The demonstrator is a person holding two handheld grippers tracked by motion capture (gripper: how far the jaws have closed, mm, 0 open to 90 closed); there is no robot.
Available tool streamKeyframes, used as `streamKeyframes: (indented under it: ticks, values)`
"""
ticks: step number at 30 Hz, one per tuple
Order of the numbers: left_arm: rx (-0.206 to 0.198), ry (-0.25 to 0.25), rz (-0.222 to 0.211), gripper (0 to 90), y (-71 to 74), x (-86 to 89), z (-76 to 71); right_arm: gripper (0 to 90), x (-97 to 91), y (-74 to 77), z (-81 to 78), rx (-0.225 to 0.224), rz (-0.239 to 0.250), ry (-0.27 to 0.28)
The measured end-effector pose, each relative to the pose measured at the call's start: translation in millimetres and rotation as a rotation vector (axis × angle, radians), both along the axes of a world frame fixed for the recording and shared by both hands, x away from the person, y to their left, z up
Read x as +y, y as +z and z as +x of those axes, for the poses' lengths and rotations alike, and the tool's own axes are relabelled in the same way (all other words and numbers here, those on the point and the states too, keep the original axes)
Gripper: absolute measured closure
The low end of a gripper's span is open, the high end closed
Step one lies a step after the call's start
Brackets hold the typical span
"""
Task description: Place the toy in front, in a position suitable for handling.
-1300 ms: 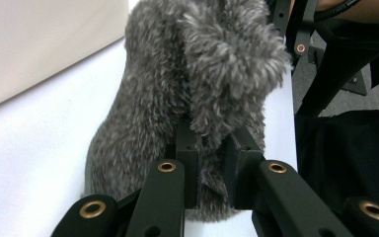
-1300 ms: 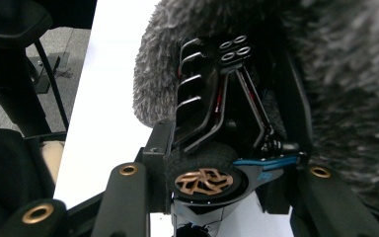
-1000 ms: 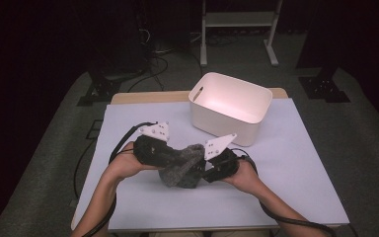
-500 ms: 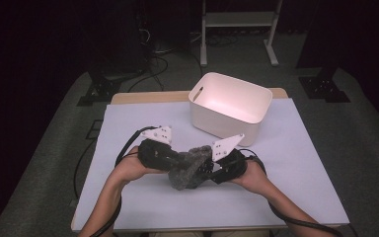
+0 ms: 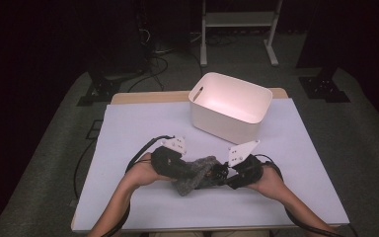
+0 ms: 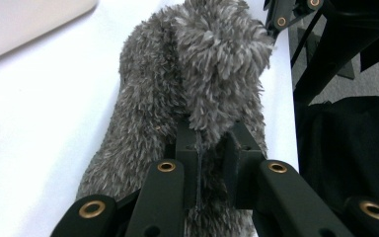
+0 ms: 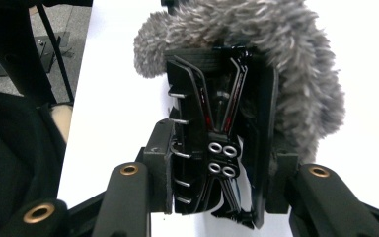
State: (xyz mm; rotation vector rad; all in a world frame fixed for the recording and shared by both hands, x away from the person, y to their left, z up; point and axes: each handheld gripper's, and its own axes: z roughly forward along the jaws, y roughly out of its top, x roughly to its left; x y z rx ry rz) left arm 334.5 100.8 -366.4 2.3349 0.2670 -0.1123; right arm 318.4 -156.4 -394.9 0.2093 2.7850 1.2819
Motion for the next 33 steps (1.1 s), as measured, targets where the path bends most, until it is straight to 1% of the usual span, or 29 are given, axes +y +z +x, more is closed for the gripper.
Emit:
streamKeyframes:
  ticks: [1,3,9,13,14,17,18,19,21,23,25,27,29,32,33]
  values:
    - [0.001,-0.002,0.004,79.2,-0.7,-1.0,0.3,58.5,-3.7,-2.8,-0.4,0.018,0.001,0.005]
    - [-0.002,-0.009,0.012,79.0,-2.0,-4.0,0.8,58.8,-7.6,-6.4,-1.6,0.021,0.003,0.005]
    - [-0.001,-0.026,0.034,78.4,-3.5,-11.4,0.1,58.6,-21.6,-20.3,-6.7,0.048,-0.003,-0.009]
    - [-0.001,-0.038,0.044,78.4,-4.9,-19.1,-0.4,56.8,-27.5,-27.1,-7.4,0.056,-0.009,-0.029]
    - [-0.001,-0.043,0.046,78.4,-5.2,-21.8,-0.4,55.4,-29.4,-29.1,-7.3,0.050,-0.017,-0.036]
    - [0.000,-0.069,0.080,78.4,-8.9,-31.9,-1.3,53.5,-35.0,-31.3,-6.7,0.059,-0.003,-0.060]
    - [-0.001,-0.074,0.088,78.4,-10.3,-34.6,-0.8,53.9,-36.6,-32.9,-6.1,0.065,-0.009,-0.061]
    - [0.003,-0.077,0.086,78.4,-10.3,-35.4,-0.1,53.9,-36.9,-34.1,-6.9,0.061,-0.004,-0.062]
    - [0.002,-0.076,0.087,78.5,-9.8,-35.0,0.6,54.1,-35.0,-34.8,-7.7,0.051,-0.014,-0.061]
    - [-0.001,-0.071,0.088,78.4,-9.3,-34.5,0.4,53.9,-32.1,-34.5,-7.1,0.053,-0.021,-0.059]
    - [-0.002,-0.072,0.088,78.5,-9.0,-34.3,0.7,53.1,-26.2,-35.0,-6.5,0.043,-0.031,-0.049]
    - [-0.002,-0.065,0.085,78.5,-8.2,-32.5,1.8,52.6,-18.1,-37.0,-6.2,0.029,-0.056,-0.036]
    - [-0.006,-0.041,0.073,78.8,-6.5,-26.4,3.7,54.3,-13.2,-38.0,-5.5,0.016,-0.075,-0.033]
    - [-0.001,-0.015,0.067,79.3,-4.4,-11.2,6.0,55.5,-16.0,-36.2,-1.7,0.024,-0.071,-0.023]
    - [0.003,0.001,0.062,79.3,-4.4,-5.4,5.9,55.6,-17.3,-35.8,-1.6,0.028,-0.071,-0.025]
